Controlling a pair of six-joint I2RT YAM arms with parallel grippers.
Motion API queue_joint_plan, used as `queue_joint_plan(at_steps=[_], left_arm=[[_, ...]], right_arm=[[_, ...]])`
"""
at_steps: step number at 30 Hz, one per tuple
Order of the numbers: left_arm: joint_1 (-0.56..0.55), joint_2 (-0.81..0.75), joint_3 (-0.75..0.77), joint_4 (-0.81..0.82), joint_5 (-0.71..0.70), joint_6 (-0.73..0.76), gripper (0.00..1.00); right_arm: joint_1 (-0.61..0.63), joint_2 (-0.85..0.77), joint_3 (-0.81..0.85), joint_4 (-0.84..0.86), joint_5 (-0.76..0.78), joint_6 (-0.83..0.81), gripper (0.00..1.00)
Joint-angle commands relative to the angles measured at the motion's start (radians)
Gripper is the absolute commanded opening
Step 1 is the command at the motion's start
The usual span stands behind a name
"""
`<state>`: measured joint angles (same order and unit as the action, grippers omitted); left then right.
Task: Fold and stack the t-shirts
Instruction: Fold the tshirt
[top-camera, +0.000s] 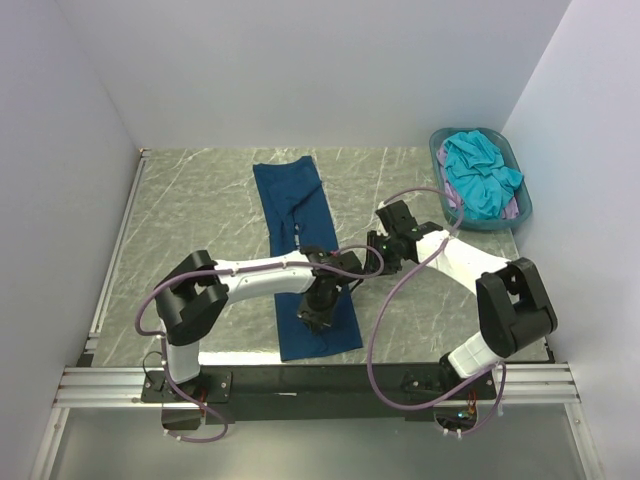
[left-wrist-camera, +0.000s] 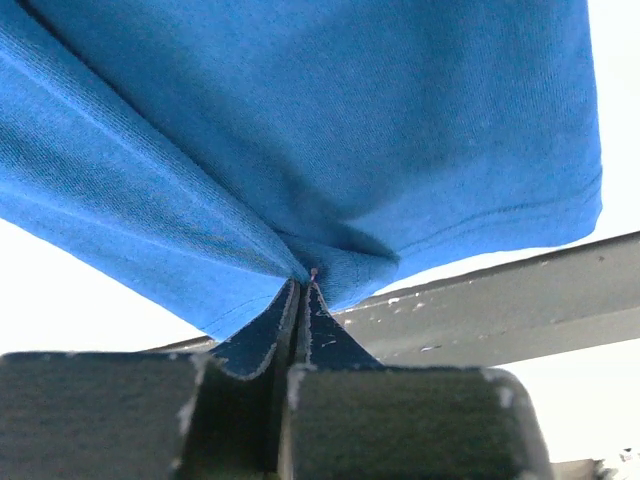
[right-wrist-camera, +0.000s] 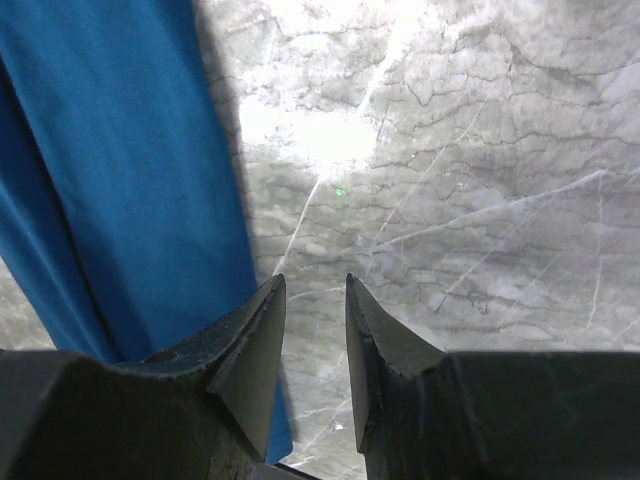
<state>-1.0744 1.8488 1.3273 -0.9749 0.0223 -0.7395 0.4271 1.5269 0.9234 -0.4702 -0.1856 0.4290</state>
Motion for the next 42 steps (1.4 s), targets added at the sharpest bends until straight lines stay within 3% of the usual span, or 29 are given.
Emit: queue_joint_plan(at_steps=[1,8,12,17,25,30,37,42], left_arm=[[-0.024,-0.011,0.039,-0.030,0.025,0.045,0.04],[-0.035,-0.002,0.081,-0.054,-0.005,0.055,0.45],[-0.027,-0.016,0.148,-0.081,-0.019,0.058,0.56],[0.109,-0.094,0.196,-0.021,-0.010,0.075,0.61],[0.543,-0.077,0.329,0.111,-0.068,0.186,0.60],[0.752,0.096,0.492,0.185,-0.059,0.198,0.53],[0.872,0.360,0.729,0.246,0.030,0.196,0.38],[0.901,0.446,0.741,0.335,0.102,0.203,0.36]], right_arm=[[-0.008,0.018,0.022,0.024,-0.008,-0.012,0.38],[-0.017,0.039,0.061,0.035,-0.006,-0.019,0.38],[-0.021,0.046,0.081,0.035,0.003,-0.018,0.38],[-0.054,0.009,0.042,0.054,0.020,-0.001,0.38],[-0.088,-0.097,-0.038,0.062,0.029,-0.001,0.38],[-0.088,-0.160,-0.060,0.064,-0.003,-0.006,0.38],[-0.087,-0.188,-0.074,0.065,-0.054,-0.016,0.38],[-0.087,-0.188,-0.080,0.067,-0.071,-0.029,0.38]])
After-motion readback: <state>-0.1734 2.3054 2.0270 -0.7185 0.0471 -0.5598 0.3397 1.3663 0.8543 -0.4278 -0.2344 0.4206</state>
